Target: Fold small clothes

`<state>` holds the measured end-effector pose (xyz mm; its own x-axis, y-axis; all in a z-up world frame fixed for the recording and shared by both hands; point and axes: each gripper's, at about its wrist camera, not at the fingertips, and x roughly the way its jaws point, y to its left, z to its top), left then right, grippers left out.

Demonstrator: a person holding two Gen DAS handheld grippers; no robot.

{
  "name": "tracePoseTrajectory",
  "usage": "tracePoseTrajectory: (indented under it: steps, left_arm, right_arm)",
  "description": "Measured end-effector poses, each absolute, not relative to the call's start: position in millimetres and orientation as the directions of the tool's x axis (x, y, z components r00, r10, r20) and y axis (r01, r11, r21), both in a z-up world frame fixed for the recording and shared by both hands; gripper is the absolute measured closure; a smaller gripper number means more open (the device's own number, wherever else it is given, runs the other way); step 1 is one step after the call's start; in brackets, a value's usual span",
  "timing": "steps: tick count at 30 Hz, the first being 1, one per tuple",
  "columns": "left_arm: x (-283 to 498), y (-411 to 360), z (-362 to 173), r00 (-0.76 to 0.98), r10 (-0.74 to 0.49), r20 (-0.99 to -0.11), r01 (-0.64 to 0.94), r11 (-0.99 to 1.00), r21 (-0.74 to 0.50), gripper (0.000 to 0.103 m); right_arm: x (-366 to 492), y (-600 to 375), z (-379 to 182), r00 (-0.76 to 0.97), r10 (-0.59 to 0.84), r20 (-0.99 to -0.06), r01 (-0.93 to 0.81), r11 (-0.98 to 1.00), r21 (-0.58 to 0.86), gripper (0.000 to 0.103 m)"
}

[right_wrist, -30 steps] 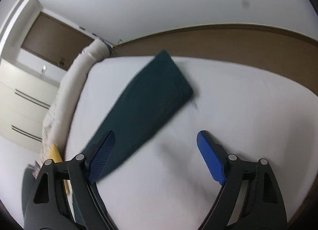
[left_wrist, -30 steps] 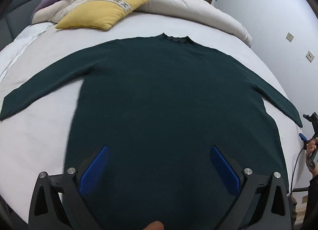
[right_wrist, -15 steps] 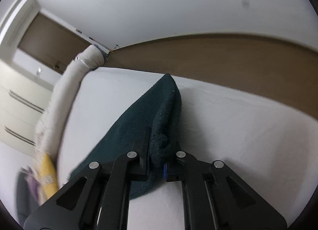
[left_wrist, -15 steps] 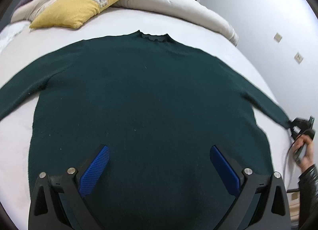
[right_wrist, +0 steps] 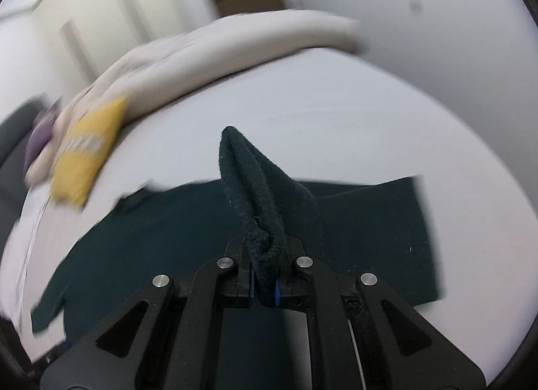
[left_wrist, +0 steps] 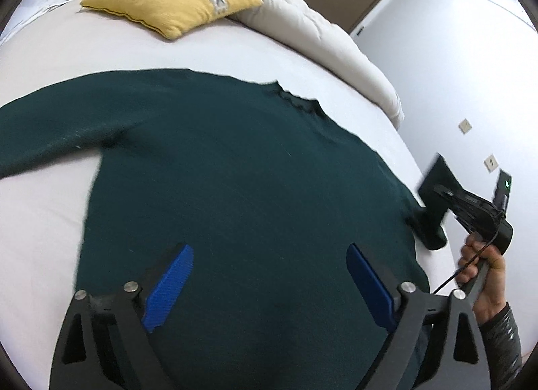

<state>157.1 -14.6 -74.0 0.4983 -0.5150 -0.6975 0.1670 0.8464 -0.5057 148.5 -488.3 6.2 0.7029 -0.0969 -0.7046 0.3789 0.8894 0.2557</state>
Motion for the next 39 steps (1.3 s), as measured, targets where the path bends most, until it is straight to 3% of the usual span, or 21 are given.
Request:
tracePoseTrajectory:
  steps: [10,11,13,14,15,18,23,25,29,31,33,39]
  left_arm:
    - [172.8,24.9,-79.9,0.526,-0.506,-0.684,0.112,0.838,-0.534,0.011]
    - [175.1,24.4,-80.2,0.524,-0.511,-0.681,0.113,0.835,-0.539,0.011]
    - [178.5,19.6,-80.9,0.520,-0.518,-0.679,0.120,0.831,-0.542,0.011]
    - [179.1,17.0,-79.9,0.519,-0.522,-0.677,0.127,0.830,-0.543,0.011]
    - [181.1,12.7,-79.0,0.519,-0.526,-0.674,0.135,0.829,-0.543,0.011]
    - [194.7,-9.7,-75.7,0.503,-0.544,-0.671,0.163,0.823,-0.545,0.011]
    - [232.3,-74.8,-73.0,0.457,-0.549,-0.699,0.239,0.833,-0.499,0.013]
    - [246.0,-95.3,-81.0,0.429,-0.532,-0.730,0.243,0.847,-0.474,0.024]
    - [273.6,-130.8,-106.0,0.375,-0.448,-0.812,0.249,0.892,-0.377,0.060]
    - [275.5,-132.6,-108.1,0.391,-0.426,-0.816,0.241,0.903,-0.356,0.069]
    - [276.8,-131.4,-105.6,0.391,-0.433,-0.812,0.239,0.900,-0.365,0.088]
    - [272.1,-111.9,-61.8,0.501,-0.446,-0.741,0.270,0.895,-0.356,0.091]
  right_arm:
    - [184.4,-290.0,-58.5,0.636,0.147,-0.758,0.132,0.947,0.294,0.094]
    - [162.2,-272.6,-67.6,0.624,0.139,-0.769,0.128,0.952,0.277,0.090]
    - [153.6,-264.6,-76.1,0.610,0.153,-0.777,0.117,0.953,0.279,0.066]
    - [148.2,-257.8,-77.1,0.618,0.172,-0.767,0.114,0.946,0.303,0.047]
    - [141.5,-265.1,-75.3,0.639,0.198,-0.743,0.108,0.934,0.342,0.038]
    - [110.3,-283.1,-64.9,0.693,0.200,-0.693,0.102,0.924,0.369,0.031]
    - [59.6,-337.2,-44.7,0.718,0.201,-0.667,0.096,0.920,0.381,0.031]
    - [37.4,-360.3,-41.7,0.730,0.166,-0.663,0.129,0.919,0.372,0.031]
    - [3.2,-408.0,-38.1,0.760,0.097,-0.643,0.218,0.894,0.392,0.031]
    - [-6.1,-429.1,-38.0,0.768,0.072,-0.636,0.258,0.875,0.410,0.031]
    - [-16.3,-444.4,-36.7,0.777,0.051,-0.627,0.282,0.862,0.420,0.031]
    - [-28.6,-476.2,-36.3,0.775,-0.016,-0.631,0.355,0.837,0.416,0.031]
